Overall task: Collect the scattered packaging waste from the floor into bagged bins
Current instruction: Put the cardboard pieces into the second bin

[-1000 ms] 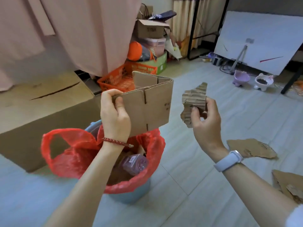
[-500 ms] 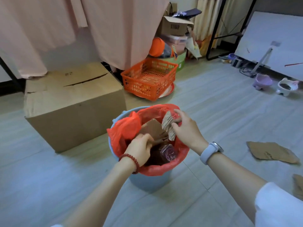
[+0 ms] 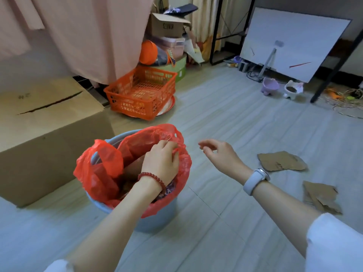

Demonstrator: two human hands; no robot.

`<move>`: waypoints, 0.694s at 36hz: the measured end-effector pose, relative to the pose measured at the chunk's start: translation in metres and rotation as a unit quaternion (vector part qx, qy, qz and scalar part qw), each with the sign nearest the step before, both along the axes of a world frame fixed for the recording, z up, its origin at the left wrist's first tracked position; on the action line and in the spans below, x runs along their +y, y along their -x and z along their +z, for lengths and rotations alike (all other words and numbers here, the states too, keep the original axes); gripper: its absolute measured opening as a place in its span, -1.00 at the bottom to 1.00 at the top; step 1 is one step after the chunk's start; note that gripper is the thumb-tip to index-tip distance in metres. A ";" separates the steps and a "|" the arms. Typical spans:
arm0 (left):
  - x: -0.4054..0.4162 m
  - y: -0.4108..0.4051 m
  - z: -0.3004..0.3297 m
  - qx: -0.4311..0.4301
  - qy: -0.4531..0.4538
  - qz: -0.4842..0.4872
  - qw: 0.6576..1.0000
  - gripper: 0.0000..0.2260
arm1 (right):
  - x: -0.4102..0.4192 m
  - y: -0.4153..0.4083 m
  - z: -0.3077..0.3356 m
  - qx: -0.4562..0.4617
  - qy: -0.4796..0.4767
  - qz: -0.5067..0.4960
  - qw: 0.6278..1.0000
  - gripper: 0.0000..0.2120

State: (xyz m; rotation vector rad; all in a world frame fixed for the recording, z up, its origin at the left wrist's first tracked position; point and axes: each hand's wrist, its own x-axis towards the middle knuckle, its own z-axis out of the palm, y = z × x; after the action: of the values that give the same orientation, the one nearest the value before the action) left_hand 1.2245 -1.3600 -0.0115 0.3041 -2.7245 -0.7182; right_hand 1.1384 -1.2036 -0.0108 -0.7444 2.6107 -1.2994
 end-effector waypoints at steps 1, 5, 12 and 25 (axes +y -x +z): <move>0.016 0.010 0.000 0.001 0.001 -0.016 1.000 -0.76 | 0.017 0.006 -0.002 -0.014 -0.004 -0.018 1.000 -0.76; 0.094 0.042 -0.018 -0.046 -0.007 -0.102 0.994 -0.74 | 0.105 0.022 -0.026 -0.067 -0.025 -0.094 0.993 -0.77; 0.241 0.079 -0.098 -0.230 -0.035 -0.194 0.953 -0.70 | 0.290 0.009 -0.106 -0.133 -0.094 -0.234 0.959 -0.75; 0.444 0.152 -0.221 -0.349 -0.006 -0.252 0.903 -0.55 | 0.571 -0.016 -0.228 -0.172 -0.481 -0.411 0.755 -0.30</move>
State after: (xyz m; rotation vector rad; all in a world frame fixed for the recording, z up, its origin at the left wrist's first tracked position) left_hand 1.0722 -0.9165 -0.2323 -0.2092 -3.5472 -0.8850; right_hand 1.1540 -0.6323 -0.2383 0.7952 2.7457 0.0630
